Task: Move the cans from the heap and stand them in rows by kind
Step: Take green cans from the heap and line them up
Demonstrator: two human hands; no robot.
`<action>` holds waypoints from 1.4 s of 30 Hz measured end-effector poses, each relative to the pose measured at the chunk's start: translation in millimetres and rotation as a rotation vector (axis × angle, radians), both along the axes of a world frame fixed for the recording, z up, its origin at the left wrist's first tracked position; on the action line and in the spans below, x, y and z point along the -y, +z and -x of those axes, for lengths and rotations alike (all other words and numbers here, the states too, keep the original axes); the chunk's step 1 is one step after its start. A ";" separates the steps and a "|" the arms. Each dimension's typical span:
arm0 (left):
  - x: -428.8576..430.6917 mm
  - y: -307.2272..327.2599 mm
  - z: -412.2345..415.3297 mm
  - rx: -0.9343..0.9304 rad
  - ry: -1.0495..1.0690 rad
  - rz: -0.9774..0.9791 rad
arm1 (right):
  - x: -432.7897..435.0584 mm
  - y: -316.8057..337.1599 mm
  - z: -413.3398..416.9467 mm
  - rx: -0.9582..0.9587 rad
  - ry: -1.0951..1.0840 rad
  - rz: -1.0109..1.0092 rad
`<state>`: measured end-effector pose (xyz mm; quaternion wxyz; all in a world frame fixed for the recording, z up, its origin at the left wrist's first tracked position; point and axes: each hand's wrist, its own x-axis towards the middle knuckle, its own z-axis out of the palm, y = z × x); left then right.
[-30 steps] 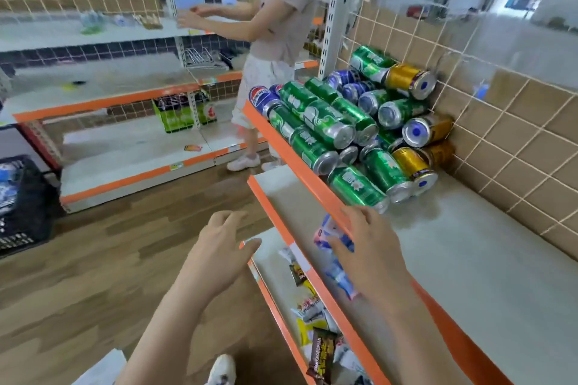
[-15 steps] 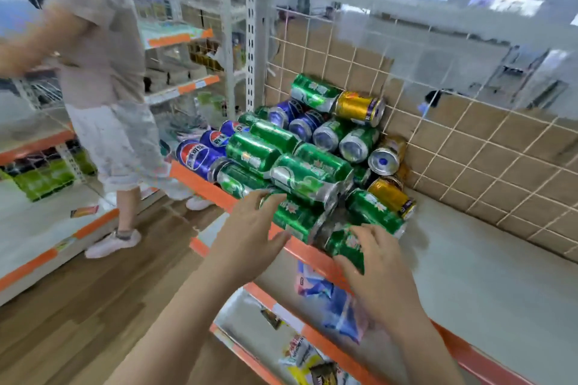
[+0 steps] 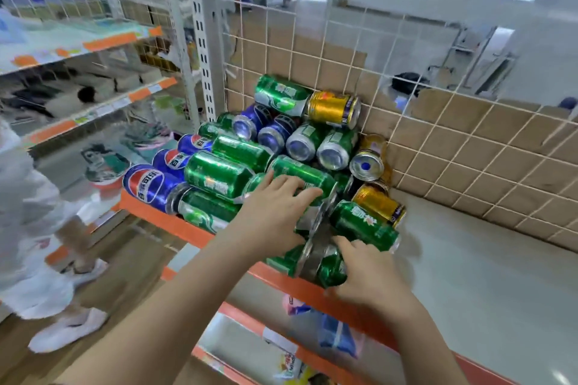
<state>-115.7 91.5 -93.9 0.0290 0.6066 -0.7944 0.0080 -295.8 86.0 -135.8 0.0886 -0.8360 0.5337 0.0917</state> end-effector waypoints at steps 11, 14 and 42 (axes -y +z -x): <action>8.4 15.4 -15.3 -0.414 -0.091 0.206 | -9.6 3.4 9.4 0.406 -0.189 0.103; 9.0 18.4 -18.7 -0.544 -0.074 0.240 | -15.0 3.6 13.4 0.661 -0.289 0.091; -86.8 0.7 235.5 -1.183 -0.366 -0.563 | -197.5 8.4 163.3 1.569 -1.057 0.435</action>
